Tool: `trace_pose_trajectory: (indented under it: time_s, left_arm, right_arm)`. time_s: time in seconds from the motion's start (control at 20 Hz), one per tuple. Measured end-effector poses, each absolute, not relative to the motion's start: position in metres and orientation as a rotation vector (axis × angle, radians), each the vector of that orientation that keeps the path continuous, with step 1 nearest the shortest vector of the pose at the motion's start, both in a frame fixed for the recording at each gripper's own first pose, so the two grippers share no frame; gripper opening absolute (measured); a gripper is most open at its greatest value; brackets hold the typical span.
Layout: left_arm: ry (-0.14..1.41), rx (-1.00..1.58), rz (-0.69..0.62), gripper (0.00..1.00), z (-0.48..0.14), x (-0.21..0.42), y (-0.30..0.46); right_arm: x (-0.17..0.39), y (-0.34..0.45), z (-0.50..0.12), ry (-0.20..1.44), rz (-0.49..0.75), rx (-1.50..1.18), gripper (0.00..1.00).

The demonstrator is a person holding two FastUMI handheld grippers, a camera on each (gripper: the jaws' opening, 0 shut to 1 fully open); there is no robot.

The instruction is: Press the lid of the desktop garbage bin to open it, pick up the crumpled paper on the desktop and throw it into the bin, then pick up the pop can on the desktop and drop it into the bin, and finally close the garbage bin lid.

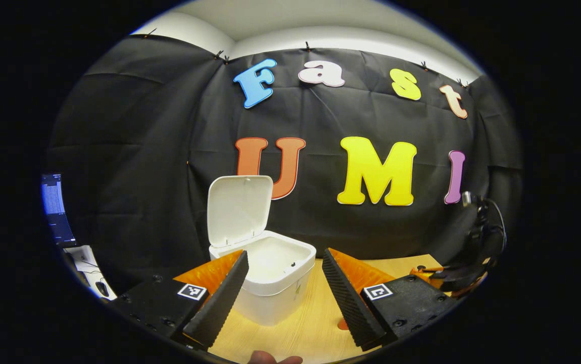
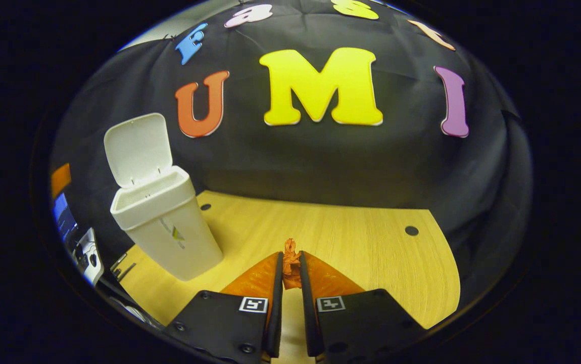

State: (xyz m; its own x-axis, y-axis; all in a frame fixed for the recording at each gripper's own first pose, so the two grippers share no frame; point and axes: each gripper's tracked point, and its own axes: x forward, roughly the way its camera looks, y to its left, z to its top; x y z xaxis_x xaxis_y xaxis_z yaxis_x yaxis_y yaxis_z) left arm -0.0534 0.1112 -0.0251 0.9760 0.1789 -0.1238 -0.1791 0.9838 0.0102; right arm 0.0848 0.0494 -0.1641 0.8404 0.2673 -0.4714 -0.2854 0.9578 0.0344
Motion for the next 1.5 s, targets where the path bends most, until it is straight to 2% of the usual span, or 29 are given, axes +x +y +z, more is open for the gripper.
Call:
trace_pose_trajectory:
  time_s: [0.15,0.25,0.5,0.6,0.75,0.9,1.1,1.4,1.5]
  left_arm:
    - [0.117,0.001,0.19,0.96,-0.023,-0.058,0.121]
    - [0.112,0.004,0.197,0.96,-0.022,-0.062,0.128]
    - [0.105,0.023,0.243,0.97,-0.014,-0.076,0.151]
    - [0.103,0.019,0.268,0.97,-0.011,-0.081,0.164]
    - [0.105,0.018,0.309,0.96,-0.009,-0.086,0.18]
    - [0.098,0.053,0.334,0.96,-0.002,-0.089,0.188]
    - [0.095,0.065,0.353,0.96,-0.002,-0.093,0.198]
    - [0.1,0.049,0.375,0.96,-0.005,-0.092,0.206]
    - [0.099,0.047,0.371,0.97,-0.005,-0.092,0.206]
  right_arm:
    - [0.092,0.081,-0.131,0.429,0.331,-0.038,0.18]
    - [0.1,0.104,-0.11,0.403,0.365,-0.039,0.2]
    - [0.117,0.215,-0.072,0.325,0.543,-0.069,0.2]
    - [0.12,0.268,-0.073,0.323,0.629,-0.083,0.2]
    - [0.122,0.335,-0.112,0.38,0.729,-0.133,0.2]
    - [0.129,0.369,-0.154,0.47,0.75,-0.153,0.2]
    - [0.144,0.375,-0.167,0.508,0.732,-0.161,0.2]
    - [0.138,0.388,-0.178,0.539,0.738,-0.167,0.37]
    - [0.136,0.389,-0.179,0.54,0.739,-0.171,0.35]
